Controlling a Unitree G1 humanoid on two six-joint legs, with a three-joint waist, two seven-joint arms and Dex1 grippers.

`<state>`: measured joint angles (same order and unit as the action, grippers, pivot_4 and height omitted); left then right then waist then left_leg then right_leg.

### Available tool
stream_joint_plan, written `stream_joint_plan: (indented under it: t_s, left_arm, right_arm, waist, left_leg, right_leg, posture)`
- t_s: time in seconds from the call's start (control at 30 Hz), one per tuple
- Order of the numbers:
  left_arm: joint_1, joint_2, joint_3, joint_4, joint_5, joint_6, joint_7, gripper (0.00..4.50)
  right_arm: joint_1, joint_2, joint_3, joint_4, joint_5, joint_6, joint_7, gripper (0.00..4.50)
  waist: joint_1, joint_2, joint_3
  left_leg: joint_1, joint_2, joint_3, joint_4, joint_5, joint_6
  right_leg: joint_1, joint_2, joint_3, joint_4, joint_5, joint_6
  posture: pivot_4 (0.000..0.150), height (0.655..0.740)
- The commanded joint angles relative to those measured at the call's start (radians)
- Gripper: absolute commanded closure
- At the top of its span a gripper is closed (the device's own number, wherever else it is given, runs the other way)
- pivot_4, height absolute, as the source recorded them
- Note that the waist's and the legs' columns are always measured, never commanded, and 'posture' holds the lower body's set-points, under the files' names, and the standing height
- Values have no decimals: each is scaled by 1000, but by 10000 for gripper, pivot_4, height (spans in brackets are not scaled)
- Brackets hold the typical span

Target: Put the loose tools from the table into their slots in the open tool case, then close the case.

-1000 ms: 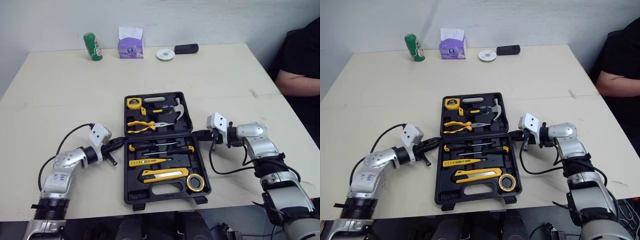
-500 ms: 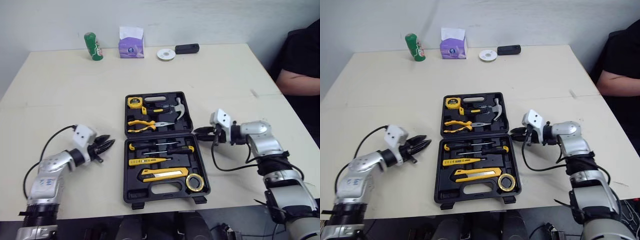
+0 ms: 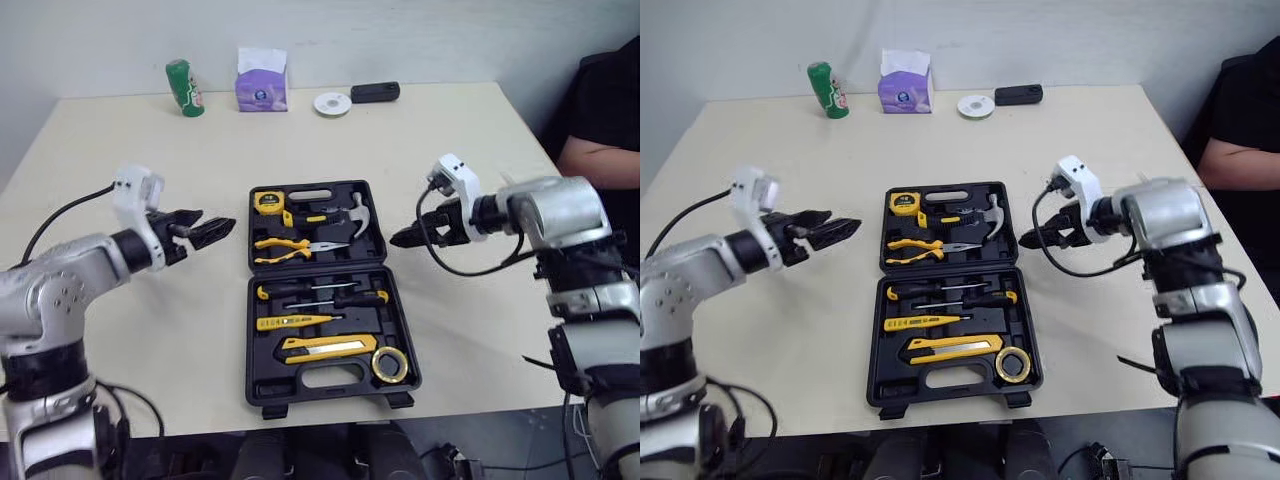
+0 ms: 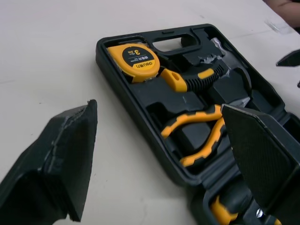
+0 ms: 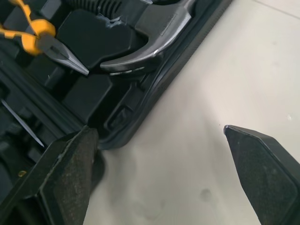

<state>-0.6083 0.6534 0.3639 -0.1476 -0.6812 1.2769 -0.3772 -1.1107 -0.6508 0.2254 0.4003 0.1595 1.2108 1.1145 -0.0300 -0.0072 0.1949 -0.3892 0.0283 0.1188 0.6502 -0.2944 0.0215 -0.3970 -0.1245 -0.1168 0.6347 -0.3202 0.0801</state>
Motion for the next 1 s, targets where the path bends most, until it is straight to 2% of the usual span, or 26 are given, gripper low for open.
stream_joint_plan:
  t_s: [0.03, 0.23, 0.33, 0.57, 0.7, 1.0]
  left_arm:
    - [-87, -9, -48, 75, 34, 118, 63, 740]
    - [-168, -5, -192, 196, 97, 152, 50, 740]
    - [-183, -2, -221, 228, 119, 143, 37, 740]
    - [-210, -40, -220, 274, 151, 130, 40, 740]
    - [-223, -58, -229, 294, 168, 129, 38, 740]
    - [-231, -61, -253, 316, 215, 128, 40, 740]
  right_arm:
    - [-85, 40, 11, 10, 29, 128, -43, 682]
    - [-113, 84, 41, 36, 28, 137, -115, 682]
    - [-125, 98, 44, 60, 29, 134, -145, 682]
    - [-115, 118, 63, 105, 15, 85, -201, 682]
    - [-111, 131, 57, 125, 18, 70, -227, 682]
    - [-117, 166, 43, 182, 16, 34, -277, 682]
  waist:
    - [-1, 0, 0]
    - [2, -1, 1]
    - [2, -2, 1]
    - [2, -2, 1]
    - [0, -3, 2]
    - [1, -3, 2]
  left_leg:
    - [0, 0, 0, 0, 0, 0]
    - [-2, 2, 1, 0, 1, -1]
    - [-2, 1, 2, 0, 1, -1]
    - [-2, 2, 4, 0, 1, -2]
    - [-6, 2, 8, 2, 2, -2]
    - [-6, 2, 10, 3, 3, -3]
  right_leg:
    - [-1, 1, 0, -1, 0, 0]
    - [-2, 7, 2, -3, 0, 0]
    - [-2, 8, 3, -3, 0, 0]
    - [-5, 8, 5, 0, 0, 0]
    - [-13, 9, 10, 6, 0, 0]
    - [-15, 9, 12, 9, 0, 0]
  posture:
    - [1500, 7400]
    - [1500, 7400]
    - [1500, 7400]
    - [1500, 7400]
    - [1500, 7400]
    - [1500, 7400]
